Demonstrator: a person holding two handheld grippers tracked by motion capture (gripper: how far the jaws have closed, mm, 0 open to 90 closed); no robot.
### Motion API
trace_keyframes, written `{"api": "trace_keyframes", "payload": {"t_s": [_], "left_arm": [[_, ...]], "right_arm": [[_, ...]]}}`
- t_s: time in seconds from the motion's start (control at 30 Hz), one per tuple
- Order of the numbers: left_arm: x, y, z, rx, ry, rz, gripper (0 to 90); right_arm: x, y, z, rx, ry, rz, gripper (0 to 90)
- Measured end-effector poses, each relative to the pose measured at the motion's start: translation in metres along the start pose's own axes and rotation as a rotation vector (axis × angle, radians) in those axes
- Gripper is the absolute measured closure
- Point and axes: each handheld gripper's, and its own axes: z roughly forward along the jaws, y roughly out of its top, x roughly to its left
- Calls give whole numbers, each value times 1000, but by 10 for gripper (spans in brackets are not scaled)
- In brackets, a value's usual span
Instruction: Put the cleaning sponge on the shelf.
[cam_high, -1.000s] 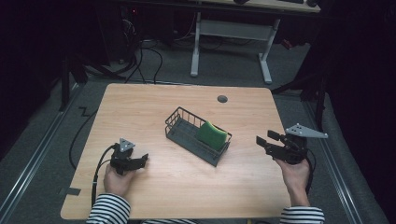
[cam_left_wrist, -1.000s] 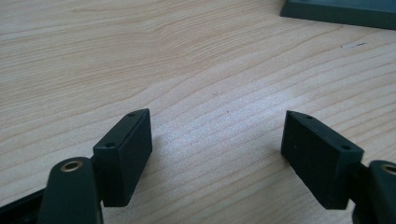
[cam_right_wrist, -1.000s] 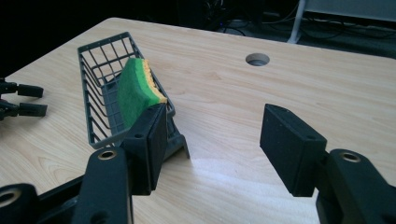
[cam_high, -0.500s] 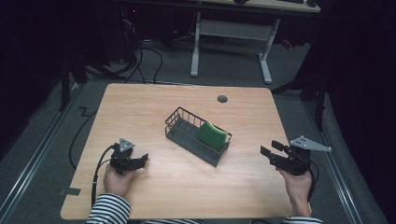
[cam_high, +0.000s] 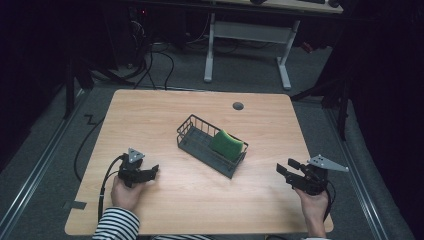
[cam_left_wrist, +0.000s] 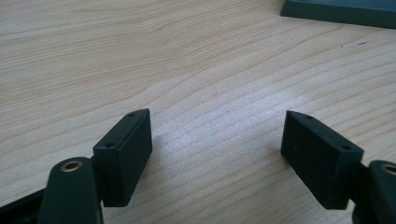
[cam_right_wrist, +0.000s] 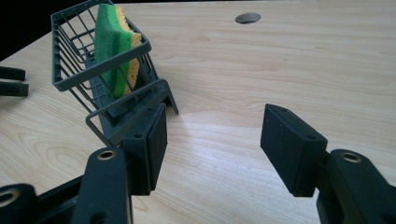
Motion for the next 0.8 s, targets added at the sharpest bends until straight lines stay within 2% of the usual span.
{"api": "trace_keyframes", "payload": {"t_s": [0.43,0.8], "left_arm": [[0,0,0,1,3,3,257],[0,0,0,1,3,3,257]], "right_arm": [[-3,-18,19,25,4,41,410],[-6,-29,38,70,-16,44,406]]}}
